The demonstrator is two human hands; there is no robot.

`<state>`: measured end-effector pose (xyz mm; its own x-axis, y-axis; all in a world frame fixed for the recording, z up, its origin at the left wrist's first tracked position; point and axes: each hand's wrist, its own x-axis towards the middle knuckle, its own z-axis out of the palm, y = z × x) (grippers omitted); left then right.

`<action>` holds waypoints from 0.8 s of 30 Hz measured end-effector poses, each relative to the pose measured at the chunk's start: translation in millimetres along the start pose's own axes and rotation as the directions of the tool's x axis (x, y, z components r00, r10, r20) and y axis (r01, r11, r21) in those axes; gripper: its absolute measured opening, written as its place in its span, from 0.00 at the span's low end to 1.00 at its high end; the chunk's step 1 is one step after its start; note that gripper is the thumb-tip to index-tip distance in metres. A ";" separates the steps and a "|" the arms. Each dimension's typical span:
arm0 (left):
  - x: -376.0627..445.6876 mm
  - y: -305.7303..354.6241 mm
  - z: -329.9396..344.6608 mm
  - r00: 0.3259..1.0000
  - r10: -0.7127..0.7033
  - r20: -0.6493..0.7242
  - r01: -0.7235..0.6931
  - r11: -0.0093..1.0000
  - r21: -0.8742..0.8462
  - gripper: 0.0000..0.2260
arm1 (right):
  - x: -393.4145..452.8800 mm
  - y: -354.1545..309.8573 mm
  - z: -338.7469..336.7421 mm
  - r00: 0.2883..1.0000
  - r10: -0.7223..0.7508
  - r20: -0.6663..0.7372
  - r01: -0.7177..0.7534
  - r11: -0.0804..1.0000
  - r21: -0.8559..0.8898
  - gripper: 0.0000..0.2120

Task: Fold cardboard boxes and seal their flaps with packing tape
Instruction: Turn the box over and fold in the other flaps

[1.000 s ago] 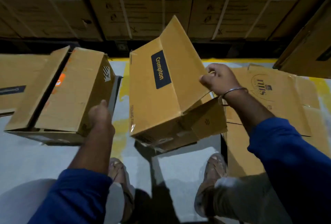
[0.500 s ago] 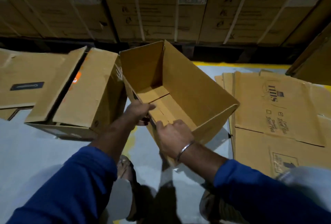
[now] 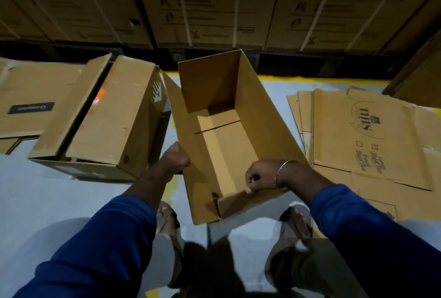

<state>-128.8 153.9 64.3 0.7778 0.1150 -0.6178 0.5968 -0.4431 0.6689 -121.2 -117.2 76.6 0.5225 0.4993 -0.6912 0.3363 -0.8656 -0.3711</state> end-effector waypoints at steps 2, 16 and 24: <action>8.3 2.1 3.0 0.999 -0.037 -0.013 0.038 0.999 0.034 0.12 | 7.4 0.8 4.4 0.991 0.002 -0.130 -0.010 0.998 -0.058 0.08; 42.2 14.6 -10.2 0.986 0.142 -0.086 -0.054 0.763 0.645 0.25 | 74.0 20.8 93.4 0.864 0.182 -0.470 -0.258 0.961 -0.102 0.23; 4.8 26.3 18.3 0.977 0.191 0.093 -0.124 0.162 0.979 0.57 | 69.7 21.2 81.1 0.897 0.268 -0.351 -0.274 0.961 0.034 0.25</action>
<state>-113.0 126.5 71.3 0.8559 -0.0544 -0.5143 -0.1929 -0.9563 -0.2198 -141.2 -103.8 -29.7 0.8337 0.2296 -0.5022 0.1537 -0.9700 -0.1883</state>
